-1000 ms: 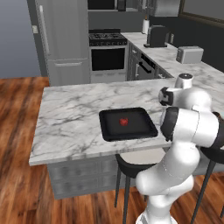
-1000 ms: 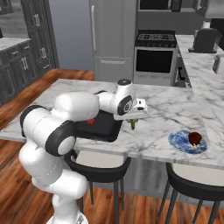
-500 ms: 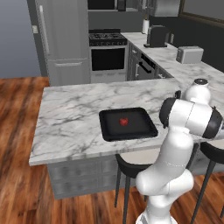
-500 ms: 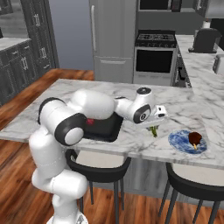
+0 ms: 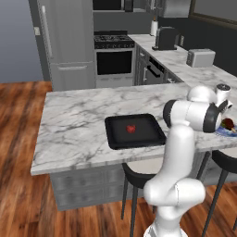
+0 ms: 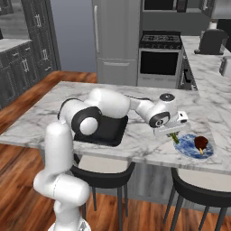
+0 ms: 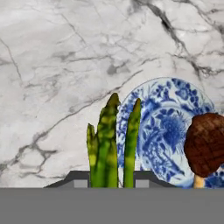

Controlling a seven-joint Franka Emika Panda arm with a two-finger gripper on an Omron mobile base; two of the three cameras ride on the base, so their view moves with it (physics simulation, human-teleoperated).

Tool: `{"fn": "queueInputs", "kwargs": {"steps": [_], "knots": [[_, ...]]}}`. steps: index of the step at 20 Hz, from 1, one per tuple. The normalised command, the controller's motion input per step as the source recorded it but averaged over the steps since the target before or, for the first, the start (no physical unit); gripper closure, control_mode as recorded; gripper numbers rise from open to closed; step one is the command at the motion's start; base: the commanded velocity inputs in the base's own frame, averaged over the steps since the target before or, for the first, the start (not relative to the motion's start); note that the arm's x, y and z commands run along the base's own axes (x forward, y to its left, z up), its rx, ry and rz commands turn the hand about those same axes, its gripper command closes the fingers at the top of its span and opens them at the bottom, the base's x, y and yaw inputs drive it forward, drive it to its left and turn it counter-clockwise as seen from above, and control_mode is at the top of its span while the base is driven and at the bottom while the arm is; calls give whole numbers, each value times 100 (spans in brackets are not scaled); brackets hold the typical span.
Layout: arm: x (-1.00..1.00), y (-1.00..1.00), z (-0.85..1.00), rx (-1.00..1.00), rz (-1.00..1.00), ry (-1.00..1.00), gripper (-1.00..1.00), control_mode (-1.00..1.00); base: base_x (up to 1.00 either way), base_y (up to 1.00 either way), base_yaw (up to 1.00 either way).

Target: Create a steak meal by picking up the steak and asparagus from the tray and placing them on the plate. Leave the tomato on the tray.

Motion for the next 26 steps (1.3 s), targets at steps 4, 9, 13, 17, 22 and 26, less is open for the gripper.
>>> {"fn": "queueInputs", "kwargs": {"steps": [4,9,13,17,22,26], "knots": [[33,-27,-30,0,1,0,100,-100,0,0,0],[36,-31,-32,0,0,0,100,-100,0,0,0],[29,-37,-39,0,0,0,100,-100,0,0,0],[12,-43,-36,0,0,0,100,-100,0,0,0],[13,-38,-28,0,0,0,100,-100,0,0,0],[18,-20,-20,0,0,0,-100,-100,0,0,0]]}}
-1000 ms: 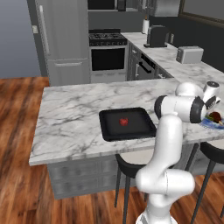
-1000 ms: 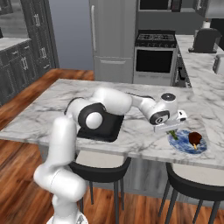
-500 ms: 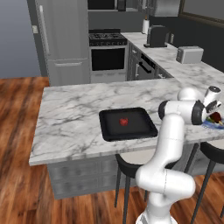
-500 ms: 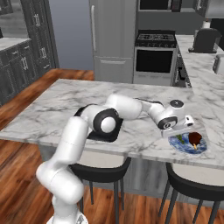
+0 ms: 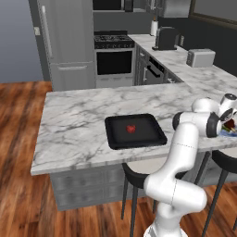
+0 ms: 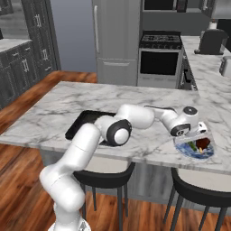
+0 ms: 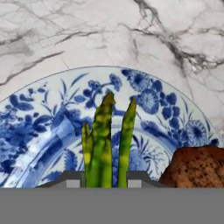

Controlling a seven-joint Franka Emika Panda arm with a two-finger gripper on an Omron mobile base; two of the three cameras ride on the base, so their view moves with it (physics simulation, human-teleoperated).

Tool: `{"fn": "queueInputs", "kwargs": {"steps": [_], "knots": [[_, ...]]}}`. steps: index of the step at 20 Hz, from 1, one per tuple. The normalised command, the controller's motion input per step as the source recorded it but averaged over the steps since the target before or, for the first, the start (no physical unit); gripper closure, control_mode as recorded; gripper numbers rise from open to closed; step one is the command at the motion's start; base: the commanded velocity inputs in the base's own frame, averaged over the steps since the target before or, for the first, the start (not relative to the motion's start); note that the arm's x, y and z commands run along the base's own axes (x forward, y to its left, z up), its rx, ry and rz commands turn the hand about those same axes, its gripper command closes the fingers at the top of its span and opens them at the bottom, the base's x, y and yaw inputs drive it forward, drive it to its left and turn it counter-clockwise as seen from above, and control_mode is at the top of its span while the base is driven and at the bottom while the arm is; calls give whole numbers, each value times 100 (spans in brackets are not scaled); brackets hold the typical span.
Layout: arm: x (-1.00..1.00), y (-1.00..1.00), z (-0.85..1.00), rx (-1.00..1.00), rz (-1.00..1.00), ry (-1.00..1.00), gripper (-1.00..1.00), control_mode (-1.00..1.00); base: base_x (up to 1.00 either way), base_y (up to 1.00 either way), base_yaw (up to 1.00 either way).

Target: Create a steak meal by picking up the steak and asparagus from the tray and placing them on the plate. Leave the tomato on the tray.

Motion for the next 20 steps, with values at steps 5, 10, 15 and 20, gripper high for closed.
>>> {"fn": "queueInputs", "kwargs": {"steps": [5,10,15,20], "knots": [[5,-2,-1,0,0,0,-100,-100,0,0,0],[-22,0,12,0,0,0,-100,-100,0,0,0],[-57,30,37,-3,0,-4,-100,-100,0,0,0],[-70,62,47,-9,0,-15,-100,-100,0,0,0]]}}
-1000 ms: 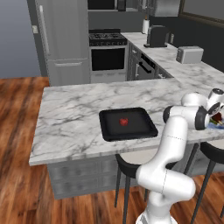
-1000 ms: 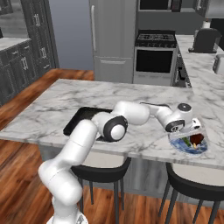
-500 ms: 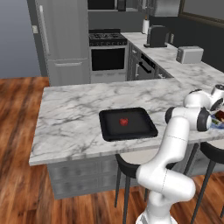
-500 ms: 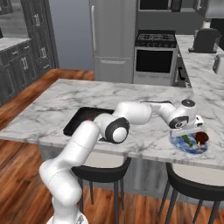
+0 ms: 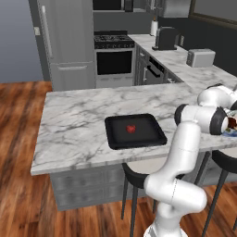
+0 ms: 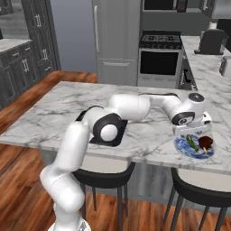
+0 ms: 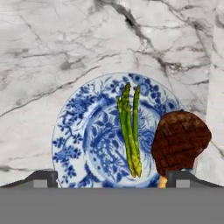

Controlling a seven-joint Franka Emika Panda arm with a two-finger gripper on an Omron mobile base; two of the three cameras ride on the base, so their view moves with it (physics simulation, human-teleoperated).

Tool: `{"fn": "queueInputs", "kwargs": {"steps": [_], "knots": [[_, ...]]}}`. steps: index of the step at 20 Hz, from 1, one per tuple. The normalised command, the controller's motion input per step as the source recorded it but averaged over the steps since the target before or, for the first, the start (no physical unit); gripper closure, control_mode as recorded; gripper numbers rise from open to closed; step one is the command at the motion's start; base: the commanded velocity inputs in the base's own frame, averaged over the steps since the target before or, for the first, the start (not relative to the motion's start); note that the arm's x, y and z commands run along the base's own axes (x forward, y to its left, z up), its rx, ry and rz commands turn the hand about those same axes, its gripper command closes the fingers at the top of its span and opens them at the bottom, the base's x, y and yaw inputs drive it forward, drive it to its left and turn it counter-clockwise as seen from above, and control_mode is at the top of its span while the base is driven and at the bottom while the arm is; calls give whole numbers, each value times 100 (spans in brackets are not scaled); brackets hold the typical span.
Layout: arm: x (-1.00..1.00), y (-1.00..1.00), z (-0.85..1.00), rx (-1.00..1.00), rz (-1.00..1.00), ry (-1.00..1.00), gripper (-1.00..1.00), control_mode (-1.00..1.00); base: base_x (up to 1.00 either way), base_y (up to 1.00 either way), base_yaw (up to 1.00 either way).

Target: Create a steak meal by picking up the steak and asparagus from the tray and placing them on the plate. Leave the tomato on the tray.

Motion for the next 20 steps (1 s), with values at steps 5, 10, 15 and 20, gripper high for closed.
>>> {"fn": "queueInputs", "kwargs": {"steps": [5,10,15,20], "knots": [[-71,70,53,-11,0,-21,-100,-100,0,0,0],[-78,79,75,-17,0,-28,-100,-100,0,0,0],[-69,85,74,-22,0,-27,-100,-100,0,0,0],[-43,96,84,-26,0,-19,-100,-100,0,0,0]]}}
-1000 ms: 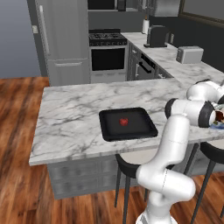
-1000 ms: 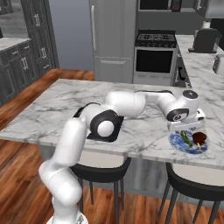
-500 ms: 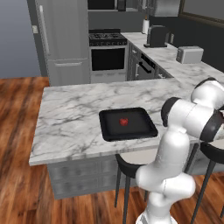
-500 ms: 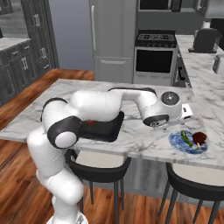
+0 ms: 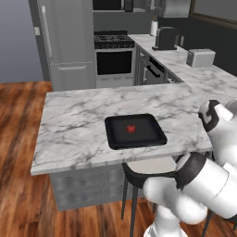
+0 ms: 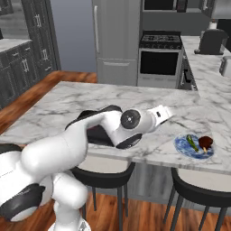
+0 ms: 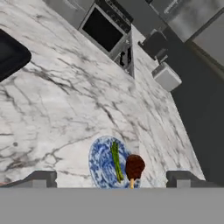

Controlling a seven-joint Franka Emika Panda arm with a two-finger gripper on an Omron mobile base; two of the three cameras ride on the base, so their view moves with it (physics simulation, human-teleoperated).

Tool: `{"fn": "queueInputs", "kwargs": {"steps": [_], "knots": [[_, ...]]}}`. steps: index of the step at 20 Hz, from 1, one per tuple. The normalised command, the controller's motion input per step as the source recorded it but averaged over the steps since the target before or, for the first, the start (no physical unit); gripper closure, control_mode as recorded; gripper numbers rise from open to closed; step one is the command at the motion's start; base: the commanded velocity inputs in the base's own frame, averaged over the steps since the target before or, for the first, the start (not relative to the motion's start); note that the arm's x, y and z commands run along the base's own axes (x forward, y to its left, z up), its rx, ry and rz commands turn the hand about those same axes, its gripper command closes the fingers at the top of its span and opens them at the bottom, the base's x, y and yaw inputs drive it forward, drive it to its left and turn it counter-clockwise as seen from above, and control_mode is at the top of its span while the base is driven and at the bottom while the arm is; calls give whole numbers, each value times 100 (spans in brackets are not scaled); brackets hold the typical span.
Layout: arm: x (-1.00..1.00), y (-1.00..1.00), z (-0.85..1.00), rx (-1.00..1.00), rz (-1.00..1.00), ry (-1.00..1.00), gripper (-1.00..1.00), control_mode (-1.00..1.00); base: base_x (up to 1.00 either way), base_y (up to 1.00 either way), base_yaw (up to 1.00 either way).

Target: Create a steak meal by picking up the steak and asparagus from the tray and placing them on the plate. Leave the tomato on the tray.

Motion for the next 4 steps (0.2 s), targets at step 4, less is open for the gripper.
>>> {"fn": "queueInputs", "kwargs": {"steps": [4], "knots": [[-17,90,89,-25,1,-12,-100,-100,0,0,0]]}}
